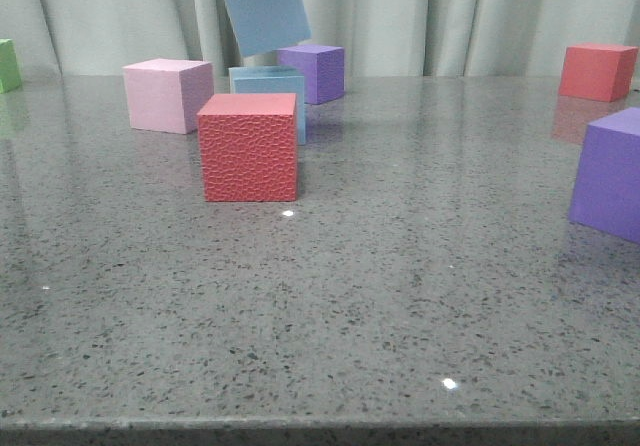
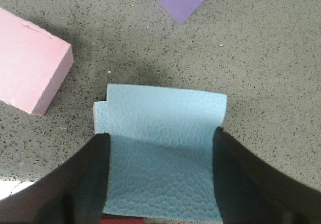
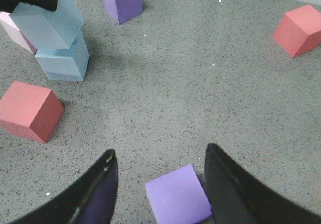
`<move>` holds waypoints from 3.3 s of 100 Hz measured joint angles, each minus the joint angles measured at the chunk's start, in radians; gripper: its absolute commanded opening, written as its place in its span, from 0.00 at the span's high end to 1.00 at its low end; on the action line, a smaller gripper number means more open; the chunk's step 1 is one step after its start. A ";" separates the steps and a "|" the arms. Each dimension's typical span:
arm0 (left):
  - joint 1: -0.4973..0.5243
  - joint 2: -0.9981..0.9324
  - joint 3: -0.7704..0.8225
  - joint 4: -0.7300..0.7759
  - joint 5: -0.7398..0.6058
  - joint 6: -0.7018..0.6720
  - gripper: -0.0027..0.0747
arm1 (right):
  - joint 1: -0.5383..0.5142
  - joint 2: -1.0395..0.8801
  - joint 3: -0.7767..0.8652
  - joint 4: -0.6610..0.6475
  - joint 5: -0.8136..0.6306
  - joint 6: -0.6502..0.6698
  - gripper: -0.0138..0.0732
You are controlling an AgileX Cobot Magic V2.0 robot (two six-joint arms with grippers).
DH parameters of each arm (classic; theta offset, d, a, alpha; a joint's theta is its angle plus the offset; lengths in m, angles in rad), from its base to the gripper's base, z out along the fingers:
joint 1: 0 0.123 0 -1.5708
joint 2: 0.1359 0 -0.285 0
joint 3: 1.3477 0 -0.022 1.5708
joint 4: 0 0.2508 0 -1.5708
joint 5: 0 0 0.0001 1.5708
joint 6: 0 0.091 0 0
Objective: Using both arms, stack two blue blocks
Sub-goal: 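Lower the held cube onto the first light blue cube, then open the left gripper and raise it off the stack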
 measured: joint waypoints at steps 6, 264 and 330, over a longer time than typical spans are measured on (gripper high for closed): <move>0.000 0.000 0.000 0.000 0.000 -0.008 0.58 | 0.000 -0.004 0.000 0.000 0.000 0.000 0.38; -0.031 -0.567 0.361 0.125 -0.130 0.459 0.90 | 0.000 -0.326 0.252 -0.209 -0.086 0.078 0.62; -0.035 -1.260 1.263 0.129 -0.534 0.461 0.99 | 0.000 -0.696 0.494 -0.224 -0.296 0.109 0.97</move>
